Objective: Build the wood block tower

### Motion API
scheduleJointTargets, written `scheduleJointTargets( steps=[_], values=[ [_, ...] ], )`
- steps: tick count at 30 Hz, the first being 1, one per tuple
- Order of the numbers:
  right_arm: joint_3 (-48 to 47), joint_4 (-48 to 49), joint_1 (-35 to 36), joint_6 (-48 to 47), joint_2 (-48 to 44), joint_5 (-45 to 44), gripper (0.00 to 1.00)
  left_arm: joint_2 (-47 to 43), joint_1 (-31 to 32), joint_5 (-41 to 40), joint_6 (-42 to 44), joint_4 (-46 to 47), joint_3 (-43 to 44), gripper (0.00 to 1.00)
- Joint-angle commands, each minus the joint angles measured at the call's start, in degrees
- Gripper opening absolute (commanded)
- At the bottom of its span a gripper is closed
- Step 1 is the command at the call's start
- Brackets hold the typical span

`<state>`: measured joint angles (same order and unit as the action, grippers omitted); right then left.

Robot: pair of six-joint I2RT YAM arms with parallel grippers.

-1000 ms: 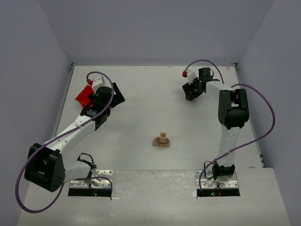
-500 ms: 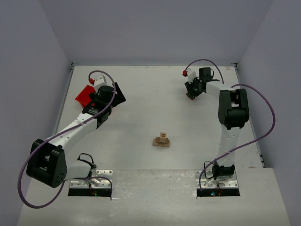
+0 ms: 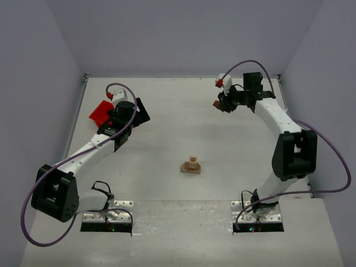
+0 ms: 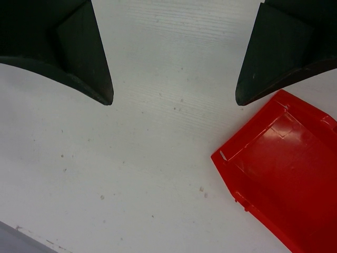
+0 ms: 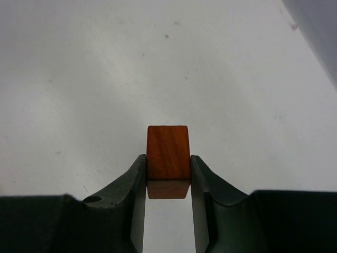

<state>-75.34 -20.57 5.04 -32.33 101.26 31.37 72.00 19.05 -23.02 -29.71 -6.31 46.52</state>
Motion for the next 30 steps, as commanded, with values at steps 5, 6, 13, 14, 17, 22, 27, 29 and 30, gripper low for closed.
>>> scheduleJointTargets(
  steps=[5,6,13,14,17,22,27,29,30],
  values=[
    [7.3,-9.0,15.0,-4.5,-16.2,1.6,0.12,-4.8,-0.2,2.1,0.3,1.6,-1.0,1.0],
    [7.8,-9.9,16.5,-4.3,-17.6,2.1,0.12,-5.3,-0.2,2.1,0.1,1.5,-1.5,1.0],
    [7.3,-15.8,25.6,-1.6,-20.4,-3.1,0.12,-6.7,-0.2,1.8,-0.9,1.4,-2.8,1.0],
    [6.8,-16.3,26.7,-0.7,-20.4,-4.7,0.12,-6.8,-0.2,1.5,-1.1,1.9,-2.8,1.0],
    [2.3,-16.1,27.8,2.0,-19.3,-10.7,0.13,-6.2,-0.2,1.2,-1.3,4.3,-2.4,1.0],
    [-3.3,-16.9,27.8,3.2,-17.3,-13.0,0.13,-3.6,-0.2,2.6,0.6,7.5,0.7,1.0],
    [-1.4,-17.3,27.9,7.5,-18.1,-12.5,0.13,-0.8,-0.2,5.6,3.4,9.7,2.8,1.0],
    [-1.0,-19.3,28.6,9.2,-18.6,-12.0,0.13,0.1,-0.2,6.7,4.1,9.9,3.3,1.0],
    [-0.8,-20.0,29.2,9.6,-19.2,-12.2,0.13,0.3,-0.2,7.0,4.2,10.2,3.2,1.0]
  ],
)
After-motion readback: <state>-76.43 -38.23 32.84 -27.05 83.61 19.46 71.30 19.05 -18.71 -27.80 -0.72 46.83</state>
